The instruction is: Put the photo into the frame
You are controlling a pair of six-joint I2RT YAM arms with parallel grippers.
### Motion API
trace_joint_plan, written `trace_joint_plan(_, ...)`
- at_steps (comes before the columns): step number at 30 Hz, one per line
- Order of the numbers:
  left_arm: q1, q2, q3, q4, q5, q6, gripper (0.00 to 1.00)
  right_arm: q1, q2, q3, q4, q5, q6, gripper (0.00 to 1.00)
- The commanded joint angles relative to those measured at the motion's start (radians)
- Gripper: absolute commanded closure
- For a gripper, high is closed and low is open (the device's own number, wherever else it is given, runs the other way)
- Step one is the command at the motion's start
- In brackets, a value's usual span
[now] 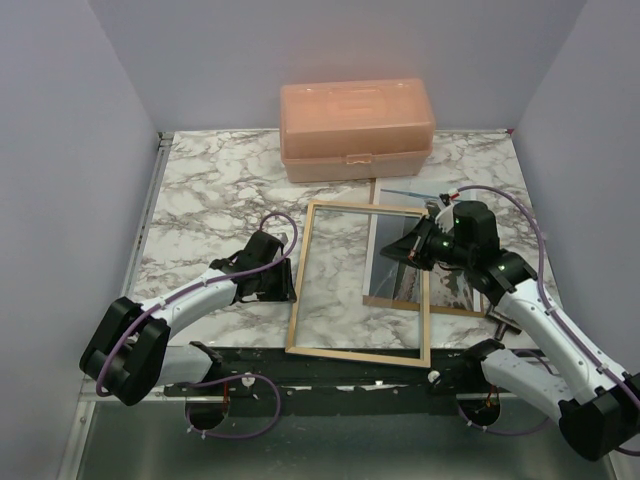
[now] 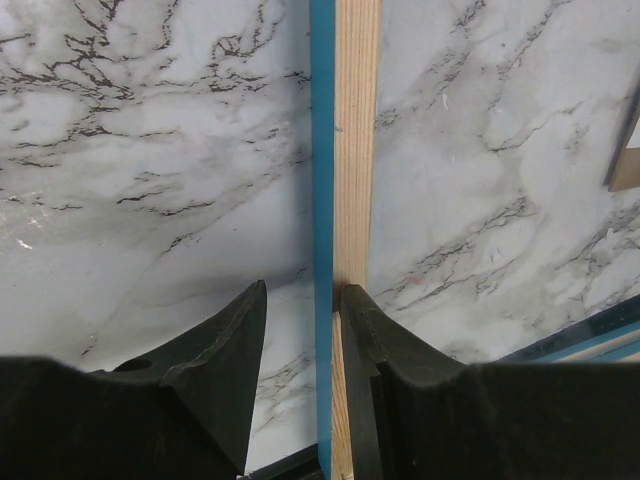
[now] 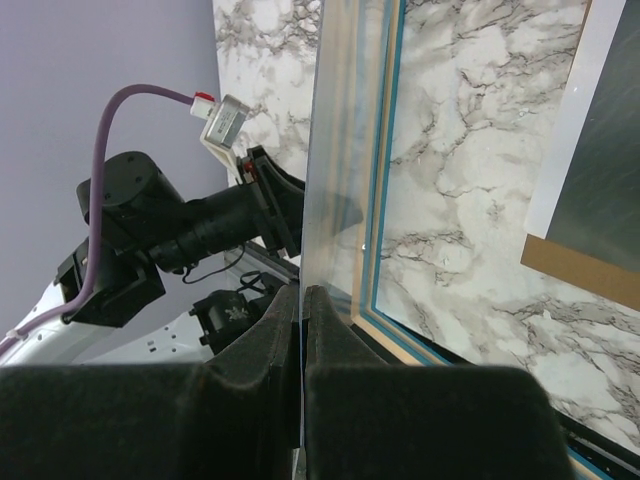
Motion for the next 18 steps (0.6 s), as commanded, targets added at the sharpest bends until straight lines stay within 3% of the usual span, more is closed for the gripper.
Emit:
trace_joint_plan(1,-0.012,0.032,-0.01,-0.015,-0.028,0.023,0.63,0.005,0.024,0.011,-0.053,-0.026,-0.053,0.99)
trace_joint_plan(18,-0.015,0.037,-0.006,-0.018,-0.032,0.023,0.64,0.006,0.092,0.046,-0.111,-0.032,-0.129,0.99)
